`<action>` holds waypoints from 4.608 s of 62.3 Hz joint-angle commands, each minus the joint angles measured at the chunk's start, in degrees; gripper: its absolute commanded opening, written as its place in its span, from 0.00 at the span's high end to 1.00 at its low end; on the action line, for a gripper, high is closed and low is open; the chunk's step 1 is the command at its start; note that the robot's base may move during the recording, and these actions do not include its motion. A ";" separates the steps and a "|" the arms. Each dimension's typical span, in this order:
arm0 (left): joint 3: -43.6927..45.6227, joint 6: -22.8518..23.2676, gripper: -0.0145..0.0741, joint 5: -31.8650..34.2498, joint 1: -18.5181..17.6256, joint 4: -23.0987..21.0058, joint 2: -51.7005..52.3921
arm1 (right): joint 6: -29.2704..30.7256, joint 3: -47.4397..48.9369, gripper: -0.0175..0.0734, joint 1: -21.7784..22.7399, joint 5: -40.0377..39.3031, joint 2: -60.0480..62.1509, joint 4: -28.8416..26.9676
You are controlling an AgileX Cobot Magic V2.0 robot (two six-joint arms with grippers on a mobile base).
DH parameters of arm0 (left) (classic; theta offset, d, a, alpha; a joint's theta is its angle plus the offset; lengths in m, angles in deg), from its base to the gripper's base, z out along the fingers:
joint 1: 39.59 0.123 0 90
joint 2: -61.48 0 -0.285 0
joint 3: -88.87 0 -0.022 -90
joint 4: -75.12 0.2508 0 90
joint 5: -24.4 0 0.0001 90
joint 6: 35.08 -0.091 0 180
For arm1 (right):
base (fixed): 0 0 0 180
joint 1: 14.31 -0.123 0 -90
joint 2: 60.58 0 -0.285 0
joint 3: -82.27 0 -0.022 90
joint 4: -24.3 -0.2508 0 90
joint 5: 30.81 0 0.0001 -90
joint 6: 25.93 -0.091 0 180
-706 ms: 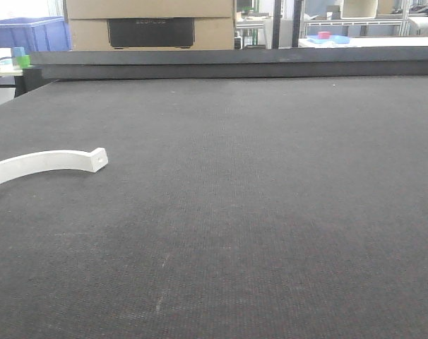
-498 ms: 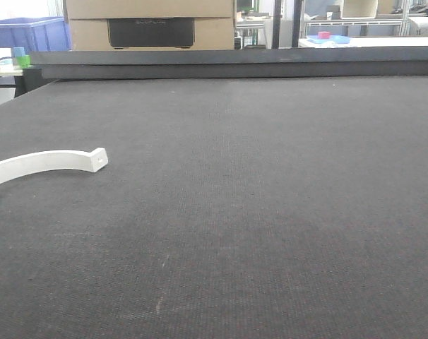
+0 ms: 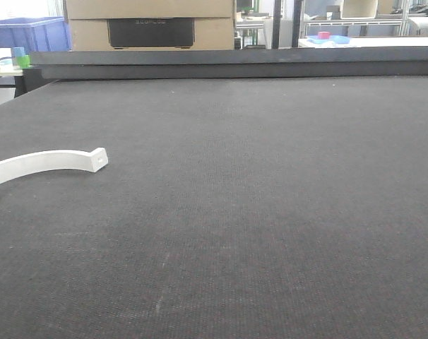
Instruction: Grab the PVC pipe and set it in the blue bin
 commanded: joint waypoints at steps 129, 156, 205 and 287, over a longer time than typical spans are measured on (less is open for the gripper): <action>56.12 -0.37 0.96 -37.00 -0.08 -2.48 -65.83 | 0.08 50.20 0.99 0.31 42.84 -66.75 -8.95; 56.12 -0.37 0.96 -35.37 -0.08 -2.48 -65.83 | -10.03 61.98 0.97 -6.45 56.60 -83.20 -2.69; 55.63 -0.37 0.96 -35.36 -0.08 -2.48 -65.83 | -21.56 63.44 0.53 -9.34 57.90 -94.43 0.43; 68.41 4.60 0.96 -55.22 -0.08 -1.92 -75.78 | -14.70 63.55 0.99 -9.34 58.45 -82.77 3.39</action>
